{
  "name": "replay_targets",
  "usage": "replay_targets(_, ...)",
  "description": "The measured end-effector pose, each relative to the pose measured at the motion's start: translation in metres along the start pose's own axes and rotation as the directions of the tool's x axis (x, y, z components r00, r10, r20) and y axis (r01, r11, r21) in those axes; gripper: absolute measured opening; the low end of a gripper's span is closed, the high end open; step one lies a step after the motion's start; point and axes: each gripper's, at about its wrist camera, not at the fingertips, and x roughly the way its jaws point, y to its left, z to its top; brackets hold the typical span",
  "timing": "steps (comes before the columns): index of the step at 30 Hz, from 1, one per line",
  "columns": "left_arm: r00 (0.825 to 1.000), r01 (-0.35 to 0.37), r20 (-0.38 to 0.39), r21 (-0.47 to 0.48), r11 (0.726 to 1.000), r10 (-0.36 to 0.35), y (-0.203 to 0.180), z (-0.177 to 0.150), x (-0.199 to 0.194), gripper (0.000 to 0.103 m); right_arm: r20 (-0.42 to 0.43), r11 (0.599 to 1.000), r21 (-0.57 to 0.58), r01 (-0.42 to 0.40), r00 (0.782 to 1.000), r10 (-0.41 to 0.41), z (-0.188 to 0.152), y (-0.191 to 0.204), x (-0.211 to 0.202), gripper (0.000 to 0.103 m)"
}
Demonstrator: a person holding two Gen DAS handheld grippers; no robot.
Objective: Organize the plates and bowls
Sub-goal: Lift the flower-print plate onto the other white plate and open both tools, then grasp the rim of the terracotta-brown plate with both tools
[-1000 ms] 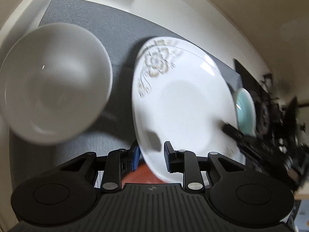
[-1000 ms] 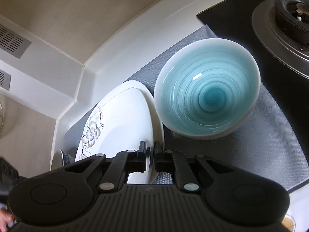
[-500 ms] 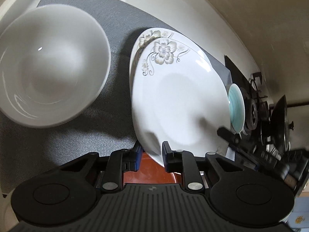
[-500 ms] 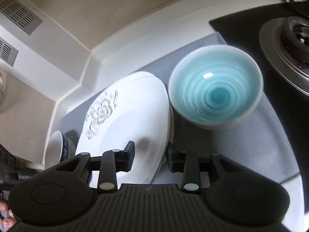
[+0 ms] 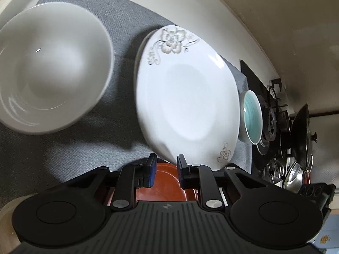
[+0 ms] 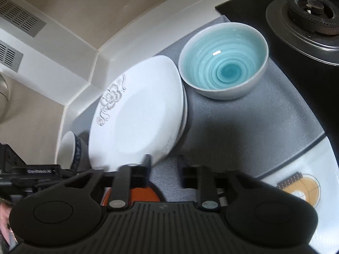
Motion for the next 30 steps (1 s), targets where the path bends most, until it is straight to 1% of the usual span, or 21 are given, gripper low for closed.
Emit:
replay_targets(2, 1.0, -0.006, -0.003, 0.014, 1.0, 0.006, -0.005, 0.0, 0.002, 0.021, 0.02, 1.0, 0.009, -0.004, 1.0, 0.004, 0.005, -0.002, 0.0, 0.004)
replay_targets(5, 1.0, -0.029, -0.005, 0.042, 0.999, 0.029, -0.012, -0.001, 0.005, 0.021, 0.034, 1.0, -0.002, 0.023, 0.999, -0.023, 0.016, -0.003, 0.003, 0.003)
replay_targets(10, 0.999, -0.044, -0.002, 0.064, 0.997, 0.044, -0.018, -0.005, 0.007, 0.021, 0.025, 0.999, -0.024, 0.049, 0.999, -0.048, 0.026, 0.0, 0.01, 0.003)
replay_targets(11, 0.999, -0.05, 0.002, 0.068, 0.996, 0.05, -0.02, -0.006, 0.006, 0.021, 0.026, 0.998, -0.045, 0.053, 0.998, -0.052, 0.025, 0.003, 0.008, 0.007)
replay_targets(12, 0.998, -0.058, 0.01, 0.077, 0.995, 0.058, -0.022, -0.007, 0.003, 0.021, 0.031, 0.996, -0.073, 0.049, 0.998, -0.046, 0.022, 0.007, 0.004, 0.008)
replay_targets(13, 0.998, -0.067, 0.022, 0.087, 0.994, 0.065, -0.025, -0.01, -0.001, 0.021, 0.032, 0.994, -0.106, 0.035, 0.999, -0.032, 0.019, 0.011, 0.0, 0.011)
replay_targets(14, 0.997, -0.077, 0.035, 0.097, 0.992, 0.074, -0.027, -0.012, -0.006, 0.023, 0.025, 0.988, -0.153, 0.024, 0.999, -0.02, 0.013, 0.017, -0.005, 0.035)
replay_targets(15, 0.995, -0.094, 0.048, 0.105, 0.99, 0.09, -0.029, -0.015, -0.011, 0.03, 0.013, 0.978, -0.205, 0.022, 1.0, -0.02, 0.006, 0.023, -0.008, 0.053)
replay_targets(16, 0.993, -0.114, 0.057, 0.114, 0.987, 0.108, -0.032, -0.019, -0.015, 0.036, -0.002, 0.964, -0.264, 0.019, 1.0, -0.02, -0.003, 0.029, -0.011, 0.08)
replay_targets(17, 0.989, -0.139, 0.066, 0.128, 0.982, 0.131, -0.034, -0.023, -0.018, 0.05, -0.025, 0.948, -0.319, 0.009, 1.0, -0.018, -0.012, 0.035, -0.012, 0.093)
replay_targets(18, 0.985, -0.168, 0.074, 0.143, 0.975, 0.159, -0.036, -0.027, -0.021, 0.058, -0.048, 0.932, -0.363, 0.006, 0.998, -0.026, -0.022, 0.04, -0.012, 0.094)
replay_targets(20, 0.974, -0.223, 0.084, 0.172, 0.96, 0.211, -0.038, -0.035, -0.024, 0.059, -0.083, 0.905, -0.425, 0.029, 0.994, -0.072, -0.041, 0.046, -0.007, 0.094)
replay_targets(21, 0.97, -0.243, 0.081, 0.186, 0.952, 0.231, -0.04, -0.037, -0.025, 0.059, -0.078, 0.894, -0.446, 0.043, 0.993, -0.087, -0.049, 0.048, -0.006, 0.094)
replay_targets(23, 0.966, -0.257, 0.072, 0.209, 0.943, 0.247, -0.043, -0.042, -0.025, 0.059, -0.059, 0.896, -0.439, 0.071, 0.992, -0.107, -0.059, 0.049, -0.005, 0.094)
replay_targets(24, 0.965, -0.26, 0.072, 0.215, 0.941, 0.251, -0.045, -0.044, -0.025, 0.059, -0.08, 0.904, -0.425, 0.052, 0.992, -0.095, -0.061, 0.048, -0.003, 0.093)
replay_targets(25, 0.964, -0.265, 0.074, 0.222, 0.938, 0.255, -0.046, -0.046, -0.026, 0.059, -0.112, 0.908, -0.417, 0.025, 0.991, -0.079, -0.063, 0.046, 0.0, 0.086)
replay_targets(26, 0.962, -0.272, 0.077, 0.231, 0.934, 0.261, -0.047, -0.047, -0.026, 0.059, -0.135, 0.905, -0.424, 0.015, 0.988, -0.079, -0.066, 0.046, 0.004, 0.072)
replay_targets(27, 0.96, -0.281, 0.081, 0.241, 0.929, 0.269, -0.049, -0.05, -0.026, 0.059, -0.146, 0.896, -0.442, 0.024, 0.984, -0.099, -0.069, 0.047, 0.007, 0.063)
replay_targets(28, 0.958, -0.286, 0.083, 0.248, 0.925, 0.274, -0.05, -0.051, -0.025, 0.059, -0.157, 0.887, -0.46, 0.036, 0.98, -0.12, -0.073, 0.047, 0.009, 0.042)
replay_targets(29, 0.957, -0.289, 0.084, 0.254, 0.923, 0.276, -0.051, -0.052, -0.025, 0.059, -0.169, 0.881, -0.472, 0.043, 0.976, -0.138, -0.076, 0.047, 0.011, 0.029)
replay_targets(30, 0.956, -0.292, 0.084, 0.258, 0.921, 0.279, -0.053, -0.054, -0.025, 0.059, -0.171, 0.879, -0.475, 0.045, 0.975, -0.142, -0.078, 0.046, 0.012, 0.027)
